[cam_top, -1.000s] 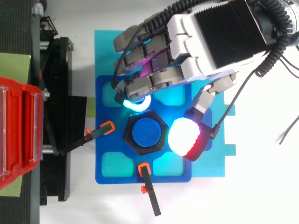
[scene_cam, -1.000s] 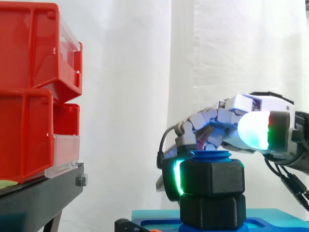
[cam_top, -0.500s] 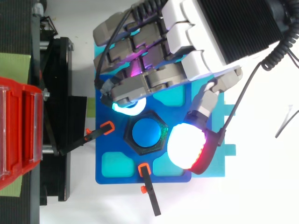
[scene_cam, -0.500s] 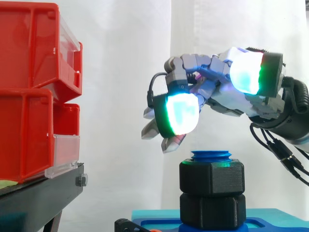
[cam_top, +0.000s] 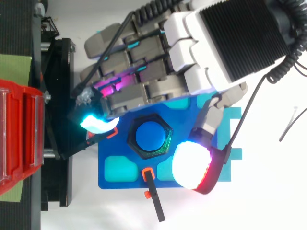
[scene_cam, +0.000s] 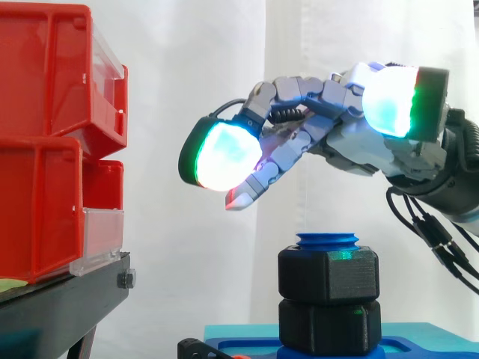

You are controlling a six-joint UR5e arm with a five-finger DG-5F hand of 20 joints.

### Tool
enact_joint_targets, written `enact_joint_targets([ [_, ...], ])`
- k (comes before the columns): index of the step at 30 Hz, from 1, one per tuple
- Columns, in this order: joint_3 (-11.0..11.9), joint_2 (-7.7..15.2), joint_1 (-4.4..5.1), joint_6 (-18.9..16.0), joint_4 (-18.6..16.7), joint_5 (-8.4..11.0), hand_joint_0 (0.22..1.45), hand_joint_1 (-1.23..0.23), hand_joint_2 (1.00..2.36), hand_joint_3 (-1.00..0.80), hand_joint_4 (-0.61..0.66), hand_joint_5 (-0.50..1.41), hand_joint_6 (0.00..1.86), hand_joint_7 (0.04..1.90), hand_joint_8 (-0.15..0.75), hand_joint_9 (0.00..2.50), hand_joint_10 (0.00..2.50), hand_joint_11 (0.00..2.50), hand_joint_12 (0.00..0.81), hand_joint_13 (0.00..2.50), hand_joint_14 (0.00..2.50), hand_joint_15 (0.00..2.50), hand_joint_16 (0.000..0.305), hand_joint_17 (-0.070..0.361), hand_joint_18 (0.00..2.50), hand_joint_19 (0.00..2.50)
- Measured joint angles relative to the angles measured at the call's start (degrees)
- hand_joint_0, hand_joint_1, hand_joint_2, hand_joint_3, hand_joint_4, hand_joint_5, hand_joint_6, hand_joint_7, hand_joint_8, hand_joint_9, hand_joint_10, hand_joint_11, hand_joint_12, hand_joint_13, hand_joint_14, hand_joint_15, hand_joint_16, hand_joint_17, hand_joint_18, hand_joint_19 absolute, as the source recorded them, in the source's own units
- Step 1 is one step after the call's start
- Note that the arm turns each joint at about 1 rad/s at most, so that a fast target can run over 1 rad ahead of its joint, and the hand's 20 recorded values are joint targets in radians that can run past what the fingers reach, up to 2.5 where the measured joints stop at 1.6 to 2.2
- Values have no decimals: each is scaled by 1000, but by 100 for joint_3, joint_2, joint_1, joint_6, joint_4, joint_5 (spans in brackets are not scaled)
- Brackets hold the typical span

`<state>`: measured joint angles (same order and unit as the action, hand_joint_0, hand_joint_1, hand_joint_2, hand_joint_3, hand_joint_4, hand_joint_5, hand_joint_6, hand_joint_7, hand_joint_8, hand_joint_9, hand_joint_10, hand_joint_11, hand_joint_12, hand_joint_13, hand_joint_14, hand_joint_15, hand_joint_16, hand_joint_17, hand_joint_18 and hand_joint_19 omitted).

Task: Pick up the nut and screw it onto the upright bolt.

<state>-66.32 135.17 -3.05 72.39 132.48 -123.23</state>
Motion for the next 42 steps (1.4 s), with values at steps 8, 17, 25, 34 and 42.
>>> enact_joint_targets([
  [8,-622,1,204,-4,-516,452,481,-83,1000,-500,200,-83,502,735,232,935,0,0,234,666,0,0,33,74,484,162],
  [17,-688,0,241,7,-560,535,482,-84,1000,-500,211,-81,503,784,244,938,0,0,236,688,0,0,33,74,497,170],
  [25,-695,0,234,6,-431,540,482,-83,1000,-500,226,-72,504,848,250,937,0,0,237,708,0,0,33,73,522,180],
  [34,-698,0,181,3,-377,512,485,-91,1000,-500,264,-52,504,989,255,944,0,0,233,745,0,0,33,74,561,193],
  [42,-698,0,167,11,-291,502,487,-101,1000,-500,271,-40,505,1131,259,964,0,0,230,762,0,0,33,75,589,207],
])
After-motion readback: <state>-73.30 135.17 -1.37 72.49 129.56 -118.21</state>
